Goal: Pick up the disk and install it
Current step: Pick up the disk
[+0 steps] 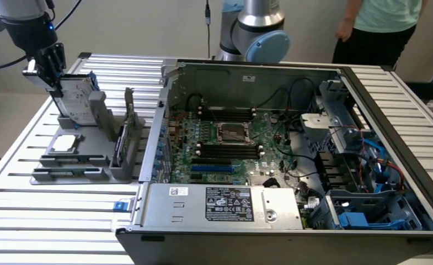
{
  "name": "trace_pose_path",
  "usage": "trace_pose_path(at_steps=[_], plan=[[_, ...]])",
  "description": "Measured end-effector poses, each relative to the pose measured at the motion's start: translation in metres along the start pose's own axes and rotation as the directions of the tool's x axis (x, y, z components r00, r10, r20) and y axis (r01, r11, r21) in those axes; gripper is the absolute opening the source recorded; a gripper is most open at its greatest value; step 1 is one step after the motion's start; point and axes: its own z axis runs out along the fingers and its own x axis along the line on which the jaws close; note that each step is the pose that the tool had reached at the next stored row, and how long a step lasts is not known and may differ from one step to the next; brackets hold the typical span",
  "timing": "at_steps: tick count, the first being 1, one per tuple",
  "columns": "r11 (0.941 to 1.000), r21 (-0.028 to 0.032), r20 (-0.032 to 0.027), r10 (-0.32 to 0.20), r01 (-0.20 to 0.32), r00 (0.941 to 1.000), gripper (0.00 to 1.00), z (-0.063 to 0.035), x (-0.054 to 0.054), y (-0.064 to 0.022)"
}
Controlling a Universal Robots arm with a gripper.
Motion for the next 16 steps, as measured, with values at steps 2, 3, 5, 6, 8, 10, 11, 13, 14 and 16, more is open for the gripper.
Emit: trace_pose_path(at_steps=[2, 3, 5, 6, 8, 10, 11, 13, 14, 16], plan=[[1.0000, 0.0000, -0.0006, 0.000, 0.000, 1.0000, 0.33, 0.0000, 0.0000, 0.0000], [1.0000, 0.0002, -0.0012, 0.000, 0.000, 1.0000, 0.33, 0.0001, 0.0000, 0.0000], [1.0000, 0.0003, -0.0035, 0.001, -0.001, 1.0000, 0.33, 0.0000, 0.0000, 0.0000], [1.0000, 0.0004, -0.0048, 0.002, -0.002, 1.0000, 0.33, 0.0000, 0.0000, 0.0000], [1.0000, 0.0012, -0.0077, 0.004, -0.004, 1.0000, 0.33, 0.0000, 0.0000, 0.0000], [1.0000, 0.0015, -0.0084, 0.004, -0.004, 1.0000, 0.33, 0.0000, 0.0000, 0.0000], [1.0000, 0.0015, -0.0085, 0.005, -0.005, 1.0000, 0.33, 0.0000, 0.0000, 0.0000], [1.0000, 0.0016, -0.0085, 0.005, -0.004, 1.0000, 0.33, 0.0000, 0.0000, 0.0000], [1.0000, 0.0016, -0.0085, 0.005, -0.005, 1.0000, 0.33, 0.0000, 0.0000, 0.0000], [1.0000, 0.0017, -0.0084, 0.005, -0.005, 1.0000, 0.33, -0.0001, 0.0000, 0.0000]])
